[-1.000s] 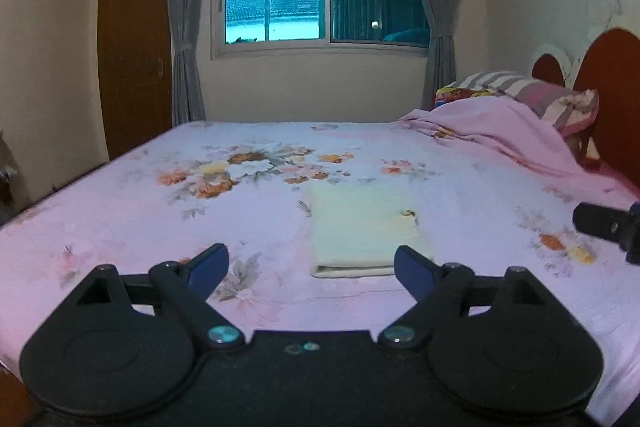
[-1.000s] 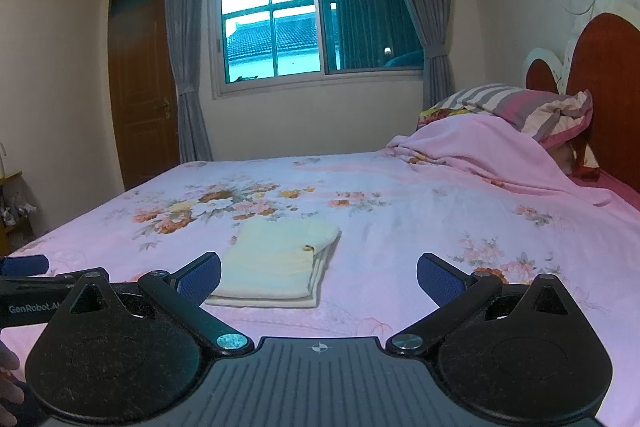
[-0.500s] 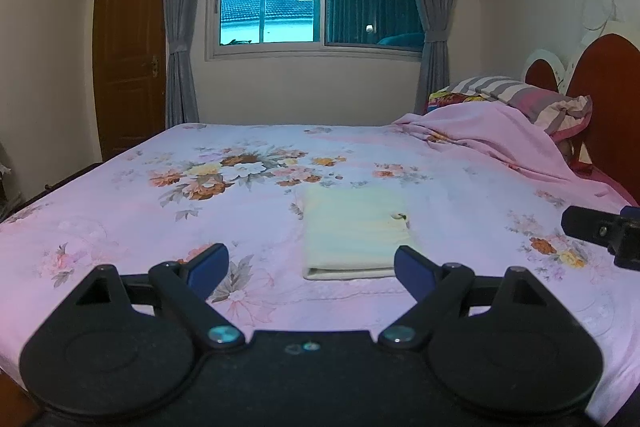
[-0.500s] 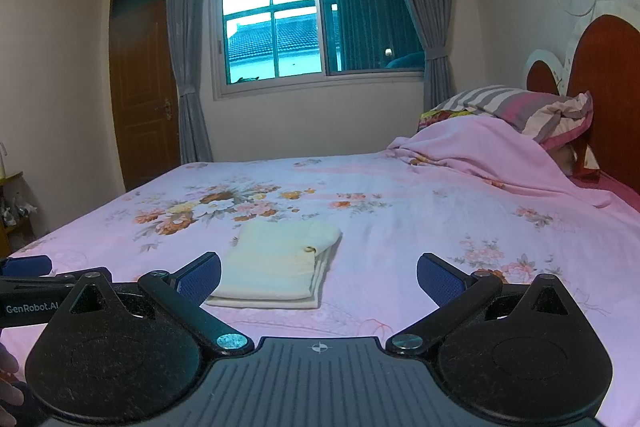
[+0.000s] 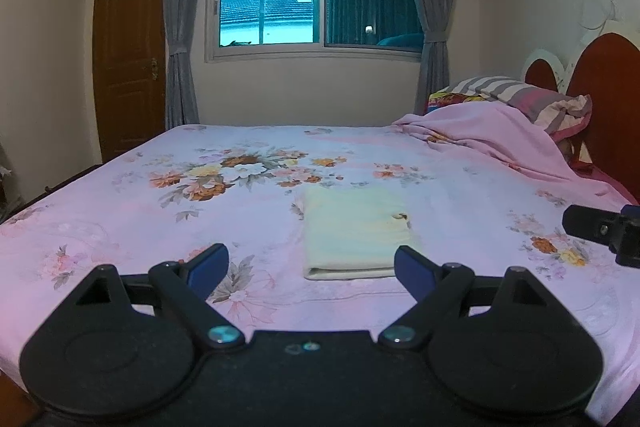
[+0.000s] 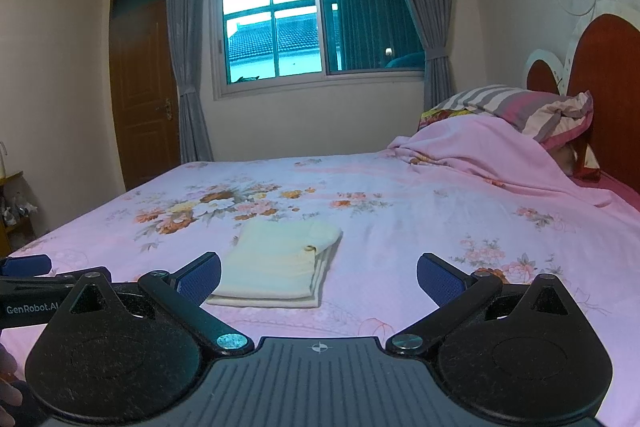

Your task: Fold small clothes

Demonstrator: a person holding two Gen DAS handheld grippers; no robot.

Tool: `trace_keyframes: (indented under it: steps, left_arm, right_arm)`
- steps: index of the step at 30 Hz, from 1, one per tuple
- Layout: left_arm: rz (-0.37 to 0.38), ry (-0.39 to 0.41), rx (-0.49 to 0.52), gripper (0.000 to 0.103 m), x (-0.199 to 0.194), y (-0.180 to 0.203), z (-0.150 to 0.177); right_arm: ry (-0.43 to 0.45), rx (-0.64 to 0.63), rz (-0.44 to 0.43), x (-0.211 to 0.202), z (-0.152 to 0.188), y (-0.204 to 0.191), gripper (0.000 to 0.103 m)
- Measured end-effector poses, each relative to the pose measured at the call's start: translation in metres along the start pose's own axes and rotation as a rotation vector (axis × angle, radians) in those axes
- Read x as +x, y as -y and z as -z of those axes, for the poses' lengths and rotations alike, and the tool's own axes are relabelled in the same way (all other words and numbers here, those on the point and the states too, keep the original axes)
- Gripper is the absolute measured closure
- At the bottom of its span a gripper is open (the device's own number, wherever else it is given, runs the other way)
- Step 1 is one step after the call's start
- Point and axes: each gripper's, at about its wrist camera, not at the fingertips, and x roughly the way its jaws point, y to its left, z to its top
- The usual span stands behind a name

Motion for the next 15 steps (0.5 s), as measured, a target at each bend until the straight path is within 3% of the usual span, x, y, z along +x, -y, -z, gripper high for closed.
trace_keyframes:
  steps: [15]
  left_arm:
    - [0.034,0.017,0.008,0.013,-0.0003,0.0001,0.0006]
  right_arm:
    - [0.001,0.002,-0.001,0.0017,0.0024,0.0028,0.0]
